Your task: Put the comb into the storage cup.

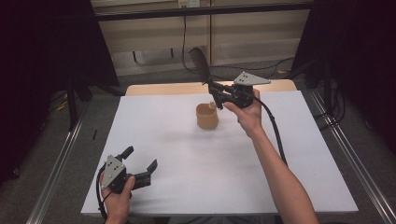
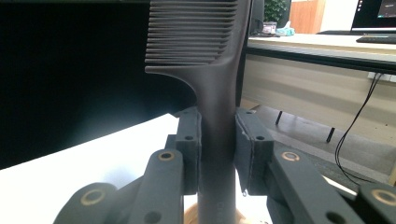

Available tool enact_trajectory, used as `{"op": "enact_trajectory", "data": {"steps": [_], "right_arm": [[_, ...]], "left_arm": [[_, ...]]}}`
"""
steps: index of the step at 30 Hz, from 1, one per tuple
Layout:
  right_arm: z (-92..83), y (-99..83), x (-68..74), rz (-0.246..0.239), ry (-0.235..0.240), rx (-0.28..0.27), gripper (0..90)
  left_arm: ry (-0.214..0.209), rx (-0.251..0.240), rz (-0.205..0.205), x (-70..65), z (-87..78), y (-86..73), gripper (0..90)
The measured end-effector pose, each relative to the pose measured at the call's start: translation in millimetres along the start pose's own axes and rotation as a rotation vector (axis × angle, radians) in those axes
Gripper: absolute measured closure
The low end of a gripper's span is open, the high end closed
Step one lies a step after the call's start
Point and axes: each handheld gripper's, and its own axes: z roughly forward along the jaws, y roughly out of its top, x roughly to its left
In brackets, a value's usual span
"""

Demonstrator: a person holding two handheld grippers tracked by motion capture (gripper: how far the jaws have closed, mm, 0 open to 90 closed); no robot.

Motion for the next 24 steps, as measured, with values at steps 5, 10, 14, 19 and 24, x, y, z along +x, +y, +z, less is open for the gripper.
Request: {"op": "enact_trajectory", "data": {"steps": [5,10,14,19,24], "right_arm": [[7.1,-7.1,-0.6,-0.003,-0.008,-0.022,73.2],[16.2,-16.3,-5.1,0.018,-0.011,-0.015,73.2],[20.5,-21.5,-9.2,0.027,-0.021,-0.010,73.2],[30.6,-27.6,-14.1,0.038,-0.026,-0.001,73.2],[37.3,-33.9,-11.2,0.035,-0.016,-0.004,73.2]], "left_arm": [[0.000,0.003,-0.010,-0.8,1.9,-1.3,2.8],[0.000,0.004,-0.008,-0.4,2.0,-1.1,2.8],[-0.002,0.005,-0.009,-0.4,2.0,-1.3,2.8],[-0.005,0.011,-0.004,0.0,1.8,-1.5,2.8],[-0.004,0.007,-0.010,1.6,1.7,-1.5,2.8]]}}
